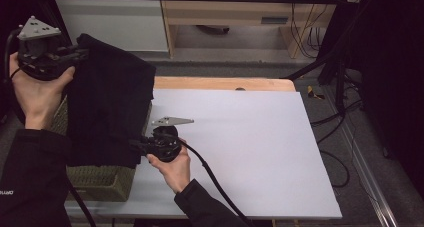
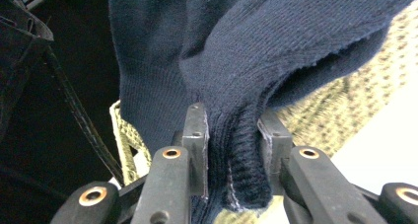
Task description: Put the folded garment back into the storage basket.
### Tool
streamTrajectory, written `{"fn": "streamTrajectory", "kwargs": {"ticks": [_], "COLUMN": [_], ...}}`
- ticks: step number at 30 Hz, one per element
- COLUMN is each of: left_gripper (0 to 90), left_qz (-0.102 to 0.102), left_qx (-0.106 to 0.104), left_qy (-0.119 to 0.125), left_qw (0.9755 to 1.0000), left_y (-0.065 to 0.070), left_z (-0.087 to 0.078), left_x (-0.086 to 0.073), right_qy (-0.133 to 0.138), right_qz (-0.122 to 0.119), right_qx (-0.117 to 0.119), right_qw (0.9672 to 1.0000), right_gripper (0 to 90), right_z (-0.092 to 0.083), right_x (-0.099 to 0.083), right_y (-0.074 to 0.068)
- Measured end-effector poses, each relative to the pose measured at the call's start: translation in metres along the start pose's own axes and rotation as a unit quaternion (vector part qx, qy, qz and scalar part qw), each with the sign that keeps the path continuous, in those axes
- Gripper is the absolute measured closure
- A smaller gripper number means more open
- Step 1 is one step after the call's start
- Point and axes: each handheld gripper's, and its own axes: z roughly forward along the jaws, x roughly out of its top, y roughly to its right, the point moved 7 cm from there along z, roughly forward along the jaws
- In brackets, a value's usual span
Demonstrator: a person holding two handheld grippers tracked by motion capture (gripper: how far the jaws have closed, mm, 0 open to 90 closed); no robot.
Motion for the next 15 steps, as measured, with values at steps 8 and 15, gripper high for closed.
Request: {"fn": "streamTrajectory", "kwargs": {"ticks": [8,15], "left_gripper": [79.0,77.9], "left_qz": [-0.001,-0.001], "left_qx": [0.019,0.034], "left_qy": [-0.017,-0.043], "left_qw": [0.9997,0.9985], "left_y": [-0.027,-0.059], "left_z": [-0.002,0.021], "left_x": [-0.014,-0.034], "right_qy": [-0.001,-0.01], "right_qz": [-0.004,-0.036], "right_qx": [0.006,-0.006], "right_qw": [1.0,0.9993], "right_gripper": [71.3,68.5], "right_z": [0.027,0.062], "right_x": [-0.002,-0.004], "right_y": [-0.015,-0.036]}}
